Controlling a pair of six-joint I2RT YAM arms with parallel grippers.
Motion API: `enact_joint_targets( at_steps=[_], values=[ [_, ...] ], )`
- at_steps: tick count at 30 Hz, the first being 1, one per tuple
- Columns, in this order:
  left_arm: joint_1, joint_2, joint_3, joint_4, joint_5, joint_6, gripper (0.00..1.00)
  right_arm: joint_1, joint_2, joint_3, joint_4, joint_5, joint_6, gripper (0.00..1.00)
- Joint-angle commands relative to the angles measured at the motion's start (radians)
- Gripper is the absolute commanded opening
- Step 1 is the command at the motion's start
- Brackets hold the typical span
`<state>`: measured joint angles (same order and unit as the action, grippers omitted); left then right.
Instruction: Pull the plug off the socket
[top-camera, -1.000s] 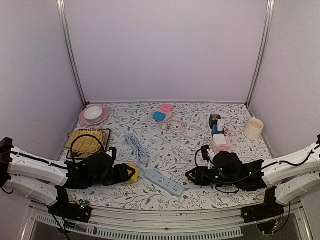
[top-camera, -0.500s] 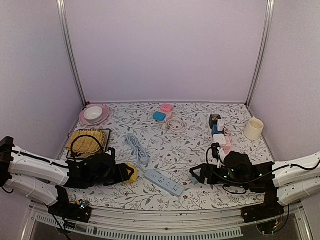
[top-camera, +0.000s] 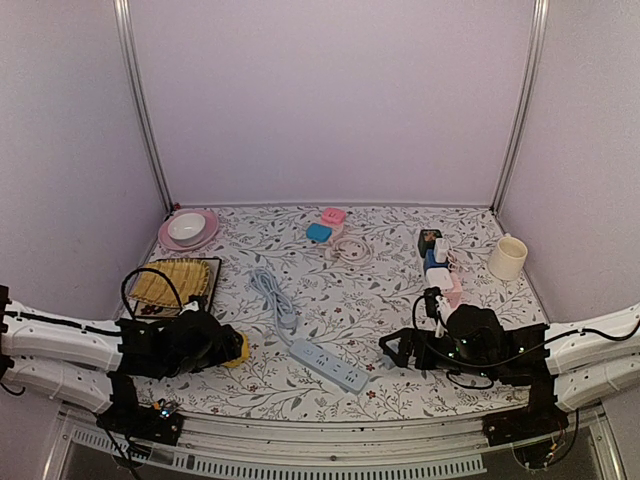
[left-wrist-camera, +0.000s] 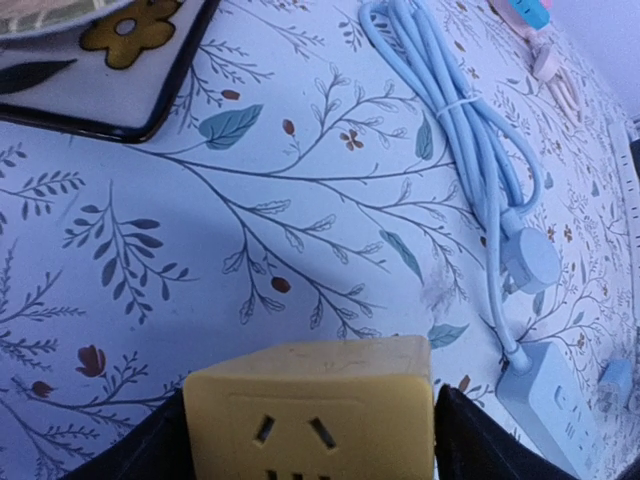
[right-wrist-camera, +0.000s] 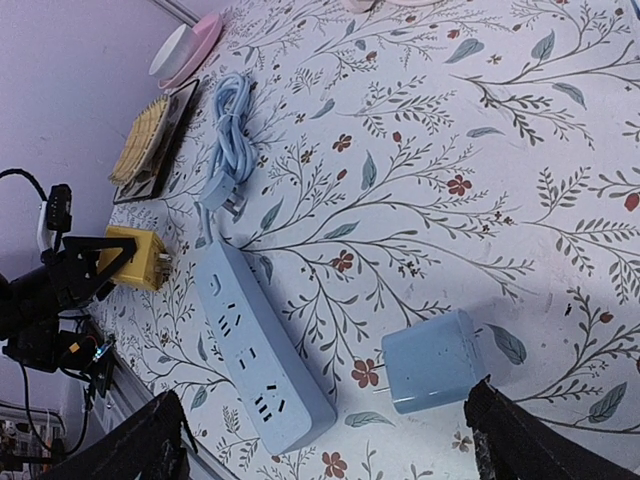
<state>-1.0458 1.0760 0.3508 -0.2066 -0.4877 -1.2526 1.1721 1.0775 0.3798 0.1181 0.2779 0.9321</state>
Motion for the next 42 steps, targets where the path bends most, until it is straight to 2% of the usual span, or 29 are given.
enact_joint_targets(
  at_steps=[1,7,17,25,31,35,42],
  values=[
    [0.013,-0.047,0.020,-0.132,-0.087,-0.033,0.81,0.001,0.006,0.002,-0.015,0.016,0.008,0.99],
    [0.012,-0.066,0.048,-0.187,-0.119,-0.025,0.91,0.000,0.008,0.005,-0.018,0.017,0.008,1.00],
    [0.000,-0.083,0.086,-0.259,-0.164,-0.033,0.92,0.000,0.008,0.011,-0.032,0.022,0.007,1.00],
    [-0.030,-0.065,0.154,-0.284,-0.200,0.037,0.92,-0.042,-0.003,0.031,-0.091,0.006,-0.026,0.99],
    [-0.103,0.028,0.250,-0.299,-0.247,0.085,0.92,-0.124,-0.028,0.030,-0.108,-0.066,-0.073,0.99],
    [-0.168,0.130,0.332,-0.299,-0.265,0.121,0.92,-0.144,-0.051,0.026,-0.135,-0.063,-0.084,0.99],
    [-0.215,0.295,0.465,-0.238,-0.214,0.206,0.94,-0.270,-0.173,0.056,-0.238,-0.064,-0.158,0.99]
  ],
)
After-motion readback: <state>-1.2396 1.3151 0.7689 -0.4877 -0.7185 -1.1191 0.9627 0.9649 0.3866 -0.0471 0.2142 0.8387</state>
